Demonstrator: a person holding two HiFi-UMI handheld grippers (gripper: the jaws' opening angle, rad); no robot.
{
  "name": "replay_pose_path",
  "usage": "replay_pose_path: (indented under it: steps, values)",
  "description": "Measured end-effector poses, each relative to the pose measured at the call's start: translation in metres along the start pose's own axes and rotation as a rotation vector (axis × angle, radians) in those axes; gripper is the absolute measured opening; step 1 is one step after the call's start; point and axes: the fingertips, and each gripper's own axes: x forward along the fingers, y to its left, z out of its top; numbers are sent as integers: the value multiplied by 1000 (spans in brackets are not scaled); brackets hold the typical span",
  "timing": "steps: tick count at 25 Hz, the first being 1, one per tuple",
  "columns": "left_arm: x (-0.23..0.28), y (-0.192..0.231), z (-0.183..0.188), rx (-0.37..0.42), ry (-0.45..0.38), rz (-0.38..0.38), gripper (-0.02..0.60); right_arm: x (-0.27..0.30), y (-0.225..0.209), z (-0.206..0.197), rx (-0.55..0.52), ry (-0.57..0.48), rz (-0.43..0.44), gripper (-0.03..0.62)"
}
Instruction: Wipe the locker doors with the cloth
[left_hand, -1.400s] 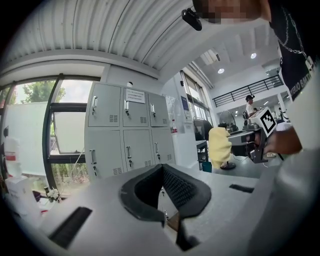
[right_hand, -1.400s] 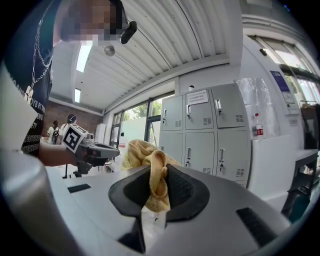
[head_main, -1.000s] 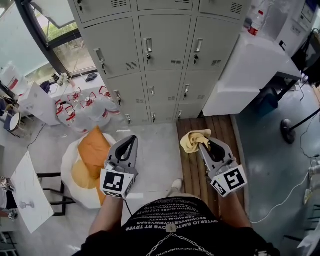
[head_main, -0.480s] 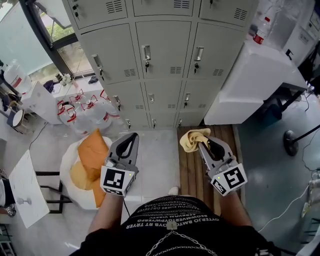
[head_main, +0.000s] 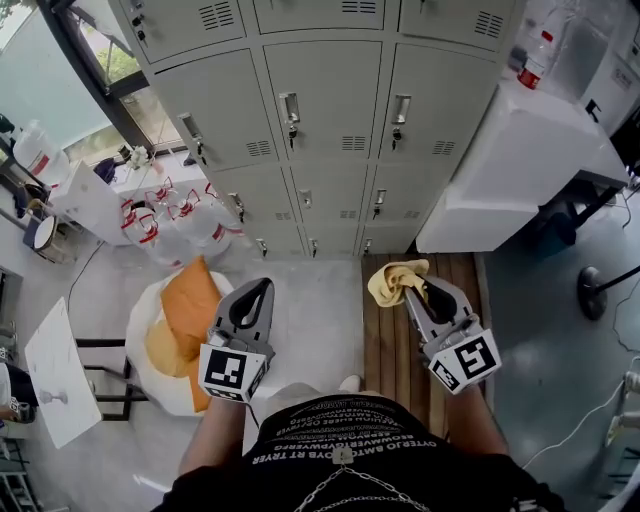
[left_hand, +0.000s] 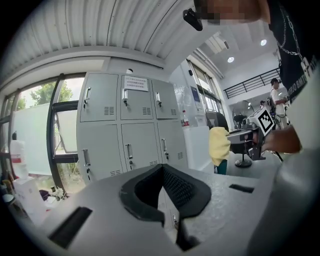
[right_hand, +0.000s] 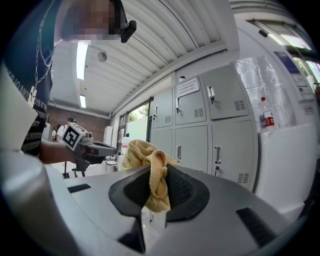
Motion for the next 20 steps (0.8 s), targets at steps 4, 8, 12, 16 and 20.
replay_pose_path:
  steps: [4, 8, 12, 16, 20]
  values:
    - [-3, 10, -6, -5, 9, 20, 5, 9, 7, 1, -10, -19, 13, 55]
    - [-2, 17, -6, 2, 17, 13, 5, 20, 16, 5, -13, -29, 25, 54]
    - [9, 29, -5, 9, 3, -11, 5, 36, 19, 4, -9, -30, 16, 55]
    - [26, 49, -1, 1, -9, -23, 5, 56, 15, 11, -12, -30, -10, 54]
    - [46, 69, 4, -4, -30, -52, 5, 81, 9, 17, -25, -20, -31, 55]
